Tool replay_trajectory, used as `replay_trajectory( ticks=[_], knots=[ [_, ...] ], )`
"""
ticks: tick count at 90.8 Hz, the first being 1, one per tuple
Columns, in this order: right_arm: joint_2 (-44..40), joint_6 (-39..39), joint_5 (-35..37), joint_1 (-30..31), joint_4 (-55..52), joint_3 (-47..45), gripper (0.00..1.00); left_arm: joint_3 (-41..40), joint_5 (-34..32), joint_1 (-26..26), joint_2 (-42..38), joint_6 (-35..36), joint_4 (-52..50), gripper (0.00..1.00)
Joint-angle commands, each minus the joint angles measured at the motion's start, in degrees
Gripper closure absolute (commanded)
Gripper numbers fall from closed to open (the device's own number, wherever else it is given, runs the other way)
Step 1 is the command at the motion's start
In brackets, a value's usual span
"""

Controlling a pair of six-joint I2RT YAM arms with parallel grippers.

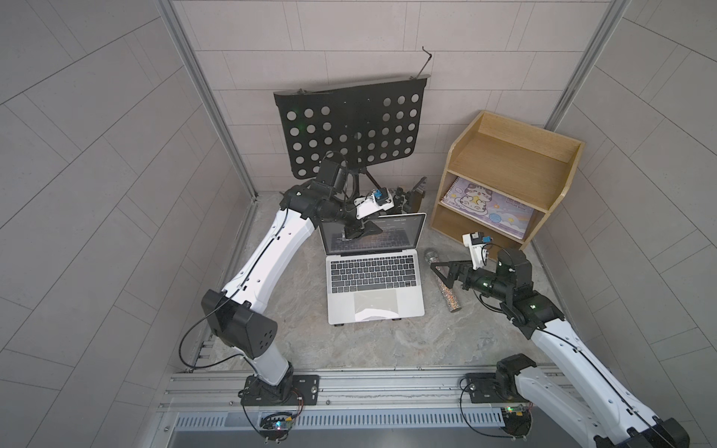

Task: Close the laptop lid and set it aside
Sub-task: Close the lid of the laptop.

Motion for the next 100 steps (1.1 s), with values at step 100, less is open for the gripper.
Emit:
replay_trajectory(
  ticks=[100],
  knots=[
    [23.93, 3.82, -11.23, 2.36, -0.11, 6.38, 0.13, 0.0, -7.48, -2.45, -0.61, 6.84, 3.0, 0.31]
  ],
)
